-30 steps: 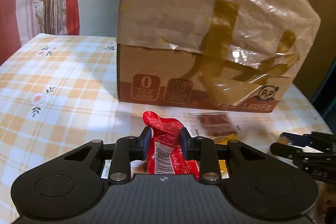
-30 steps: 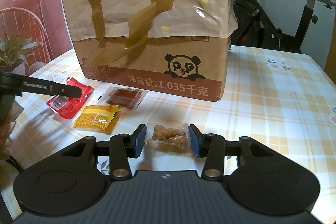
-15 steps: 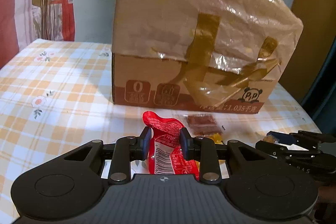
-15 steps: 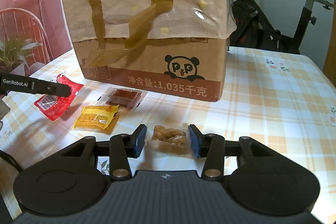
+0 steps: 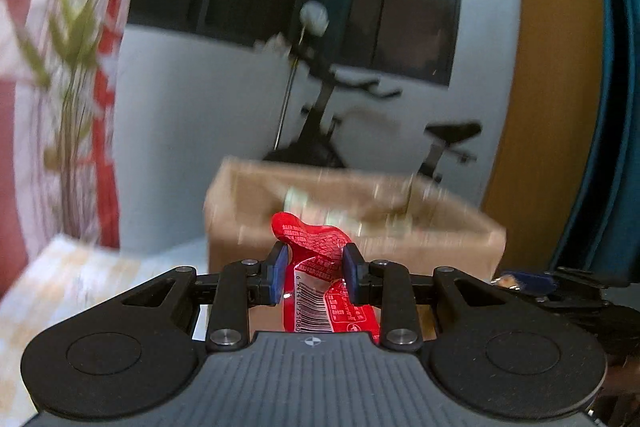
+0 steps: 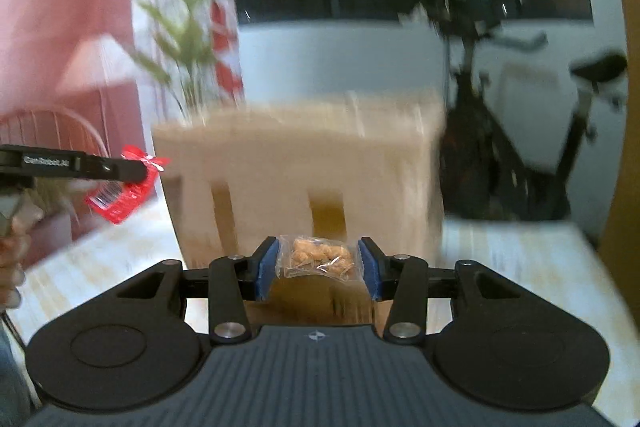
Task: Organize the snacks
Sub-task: 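Carry the red packet and peanut bag over the box and open both tools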
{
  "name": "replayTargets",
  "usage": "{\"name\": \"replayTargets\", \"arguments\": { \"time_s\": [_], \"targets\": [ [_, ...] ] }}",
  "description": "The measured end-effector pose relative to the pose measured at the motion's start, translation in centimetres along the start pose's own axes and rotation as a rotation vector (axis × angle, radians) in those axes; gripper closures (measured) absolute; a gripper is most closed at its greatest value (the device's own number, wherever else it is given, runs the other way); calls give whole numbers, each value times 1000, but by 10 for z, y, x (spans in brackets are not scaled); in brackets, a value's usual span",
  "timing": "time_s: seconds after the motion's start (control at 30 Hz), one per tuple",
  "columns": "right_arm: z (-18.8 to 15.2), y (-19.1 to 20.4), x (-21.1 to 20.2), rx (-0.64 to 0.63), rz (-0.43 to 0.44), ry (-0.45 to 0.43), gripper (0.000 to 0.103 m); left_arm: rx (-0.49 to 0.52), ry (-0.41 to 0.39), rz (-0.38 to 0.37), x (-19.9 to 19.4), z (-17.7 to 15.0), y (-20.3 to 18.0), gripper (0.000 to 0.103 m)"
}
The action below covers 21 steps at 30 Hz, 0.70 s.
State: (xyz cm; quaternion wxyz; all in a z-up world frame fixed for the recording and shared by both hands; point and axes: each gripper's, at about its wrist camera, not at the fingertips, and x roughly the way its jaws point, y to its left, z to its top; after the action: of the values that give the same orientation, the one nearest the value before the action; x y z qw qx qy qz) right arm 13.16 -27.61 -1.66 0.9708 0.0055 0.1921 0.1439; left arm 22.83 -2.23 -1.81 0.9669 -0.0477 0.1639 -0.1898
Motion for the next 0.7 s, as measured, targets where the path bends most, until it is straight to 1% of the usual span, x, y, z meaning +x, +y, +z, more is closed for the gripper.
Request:
{"name": "replayTargets", "arguments": {
  "time_s": [0.1, 0.17, 0.23, 0.33, 0.4, 0.53, 0.6, 0.63, 0.7],
  "targets": [
    [33, 5, 7, -41, 26, -65, 57, 13, -30, -6, 18, 22, -5, 72],
    [50, 7, 19, -45, 45, -89, 57, 8, -32, -11, 34, 32, -5, 72],
    [62, 13, 34, -62, 46, -99, 57, -15, -17, -27, 50, 39, -3, 72],
    [76, 20, 57, -64, 25, -86, 57, -45, 6, -24, 73, 45, 1, 72],
    [81, 23, 74, -60, 30, -65, 57, -49, 19, -8, 85, 46, 5, 72],
    [78, 25, 98, -76, 15, -19, 57, -45, 65, 15, 108, 41, 10, 71],
    [76, 24, 106, -77, 2, -5, 56, -42, 87, 16, 111, 37, 11, 69],
    [75, 23, 108, -76, -6, -1, 52, -40, 94, 17, 114, 36, 13, 67],
    [73, 20, 112, -60, -21, 3, 50, -36, 107, 23, 113, 34, 15, 45]
  ]
}}
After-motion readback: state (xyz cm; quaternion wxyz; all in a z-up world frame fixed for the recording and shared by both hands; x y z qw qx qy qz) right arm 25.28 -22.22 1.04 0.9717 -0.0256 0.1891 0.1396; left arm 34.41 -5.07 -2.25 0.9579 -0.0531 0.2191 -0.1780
